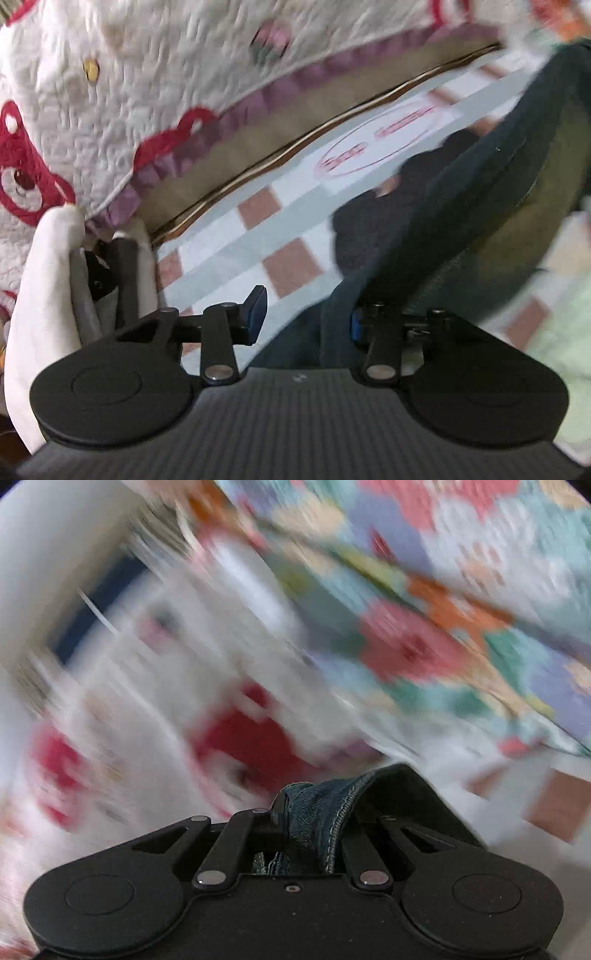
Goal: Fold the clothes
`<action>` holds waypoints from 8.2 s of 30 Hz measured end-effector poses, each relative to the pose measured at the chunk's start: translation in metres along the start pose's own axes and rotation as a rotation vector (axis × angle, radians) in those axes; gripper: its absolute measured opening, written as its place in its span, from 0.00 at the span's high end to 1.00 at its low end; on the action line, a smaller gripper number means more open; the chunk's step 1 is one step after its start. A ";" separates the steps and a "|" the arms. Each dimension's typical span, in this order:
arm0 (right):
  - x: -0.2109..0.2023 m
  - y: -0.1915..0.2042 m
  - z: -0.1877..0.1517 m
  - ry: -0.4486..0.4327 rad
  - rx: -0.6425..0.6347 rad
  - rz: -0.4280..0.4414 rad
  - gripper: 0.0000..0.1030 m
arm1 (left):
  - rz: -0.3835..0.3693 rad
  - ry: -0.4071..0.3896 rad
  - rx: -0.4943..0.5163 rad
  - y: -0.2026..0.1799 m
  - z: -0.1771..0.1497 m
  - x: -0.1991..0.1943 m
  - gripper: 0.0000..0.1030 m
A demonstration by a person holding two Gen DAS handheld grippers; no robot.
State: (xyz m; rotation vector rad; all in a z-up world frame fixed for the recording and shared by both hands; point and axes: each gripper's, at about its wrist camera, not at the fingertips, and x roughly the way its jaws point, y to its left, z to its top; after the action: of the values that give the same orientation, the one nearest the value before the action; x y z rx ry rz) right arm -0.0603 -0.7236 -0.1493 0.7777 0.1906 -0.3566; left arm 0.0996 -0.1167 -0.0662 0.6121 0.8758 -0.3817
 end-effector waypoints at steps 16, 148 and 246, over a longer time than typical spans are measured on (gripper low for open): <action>0.024 -0.022 -0.005 0.063 -0.075 -0.116 0.94 | -0.067 -0.053 -0.241 0.006 -0.085 0.005 0.38; 0.001 -0.006 -0.101 0.303 0.001 -0.242 0.82 | -0.127 -0.133 -1.038 0.039 -0.153 0.068 0.90; -0.011 0.207 -0.241 0.497 -0.928 0.376 0.93 | 0.255 -0.039 -0.505 0.026 -0.133 0.016 0.57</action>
State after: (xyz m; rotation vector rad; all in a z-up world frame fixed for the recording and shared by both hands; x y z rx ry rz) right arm -0.0004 -0.4130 -0.1802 -0.0452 0.6125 0.2945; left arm 0.0443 -0.0129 -0.1348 0.2405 0.8048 0.0626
